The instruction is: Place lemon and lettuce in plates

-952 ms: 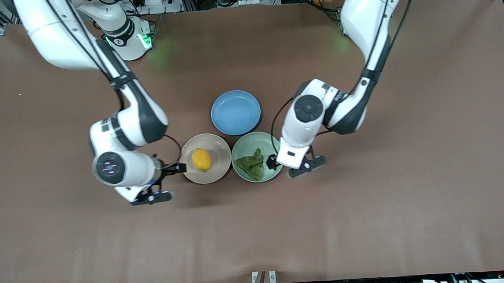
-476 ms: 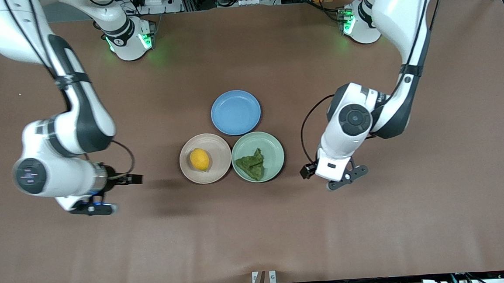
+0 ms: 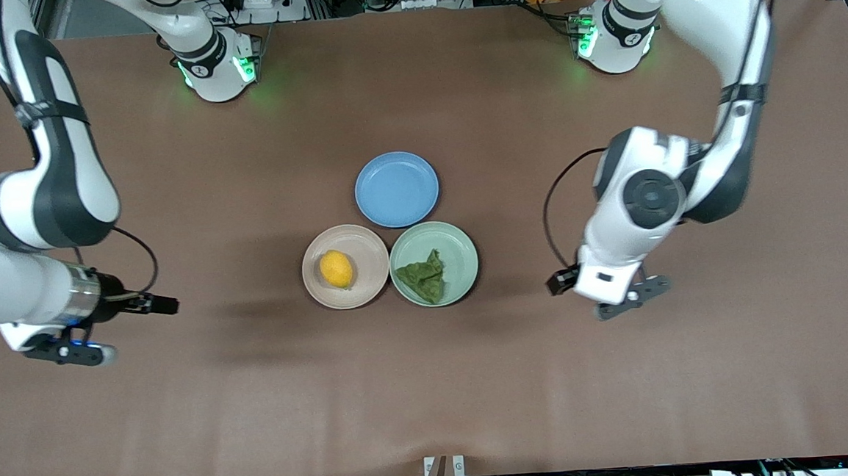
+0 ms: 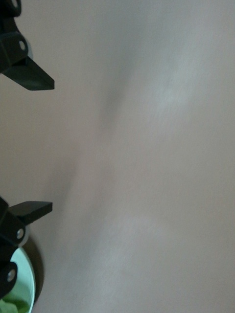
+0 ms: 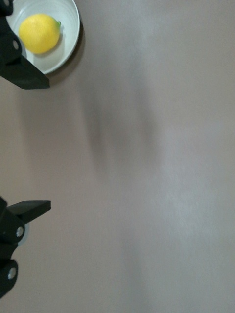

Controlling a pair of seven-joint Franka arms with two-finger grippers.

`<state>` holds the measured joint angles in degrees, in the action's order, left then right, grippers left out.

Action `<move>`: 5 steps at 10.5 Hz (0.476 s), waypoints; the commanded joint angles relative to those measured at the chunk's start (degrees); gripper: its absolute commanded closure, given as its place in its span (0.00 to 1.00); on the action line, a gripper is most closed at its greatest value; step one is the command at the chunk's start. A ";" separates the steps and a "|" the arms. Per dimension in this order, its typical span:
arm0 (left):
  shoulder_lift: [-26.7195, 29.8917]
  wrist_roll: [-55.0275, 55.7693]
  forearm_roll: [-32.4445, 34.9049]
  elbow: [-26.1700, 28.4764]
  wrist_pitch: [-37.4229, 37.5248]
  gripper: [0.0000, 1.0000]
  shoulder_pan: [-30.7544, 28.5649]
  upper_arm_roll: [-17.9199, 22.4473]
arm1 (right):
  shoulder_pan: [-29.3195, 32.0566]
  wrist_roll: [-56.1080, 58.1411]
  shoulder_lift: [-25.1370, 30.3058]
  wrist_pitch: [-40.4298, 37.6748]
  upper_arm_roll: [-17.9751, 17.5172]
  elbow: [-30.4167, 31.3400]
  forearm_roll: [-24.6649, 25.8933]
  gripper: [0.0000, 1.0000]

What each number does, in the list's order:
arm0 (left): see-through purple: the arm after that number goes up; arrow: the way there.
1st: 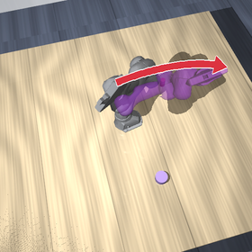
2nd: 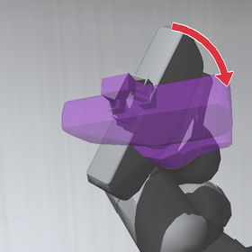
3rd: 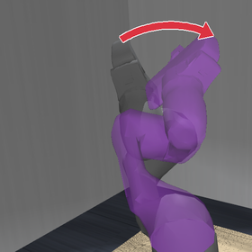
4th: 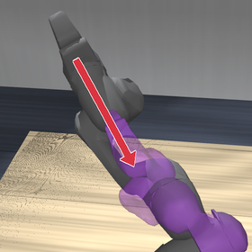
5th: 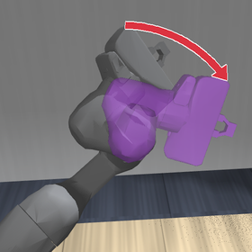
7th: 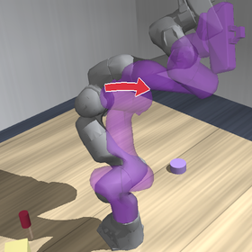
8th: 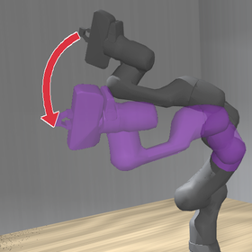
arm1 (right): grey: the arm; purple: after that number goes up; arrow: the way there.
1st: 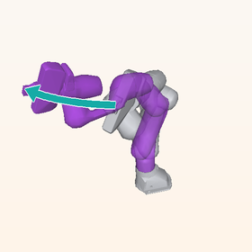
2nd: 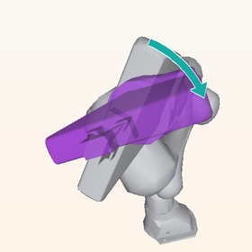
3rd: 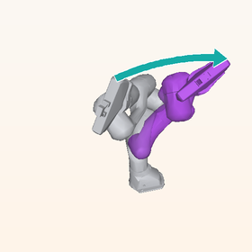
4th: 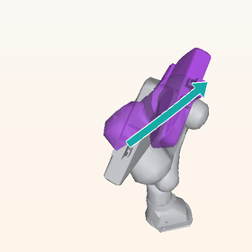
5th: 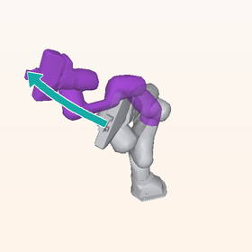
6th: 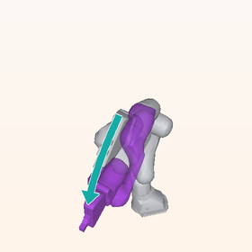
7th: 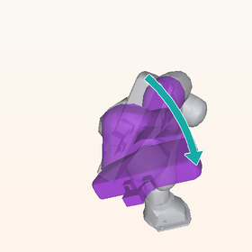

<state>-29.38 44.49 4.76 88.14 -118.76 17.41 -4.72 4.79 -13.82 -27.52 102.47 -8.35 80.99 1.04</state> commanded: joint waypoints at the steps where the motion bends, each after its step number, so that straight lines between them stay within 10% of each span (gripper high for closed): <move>1: 6.50 -7.29 1.30 2.99 6.41 0.00 -2.74 0.23 | 1.45 2.31 4.83 -2.53 -0.70 0.84 4.22 0.00; 5: 17.14 -24.68 -3.78 12.22 6.96 0.00 -3.35 5.50 | 1.45 0.90 12.03 -7.36 -0.88 0.84 4.85 0.00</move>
<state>-19.51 27.33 3.83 93.32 -112.01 14.14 -1.57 5.71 -12.10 -20.43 97.59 -8.47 80.61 4.75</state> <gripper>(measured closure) 0.000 0.000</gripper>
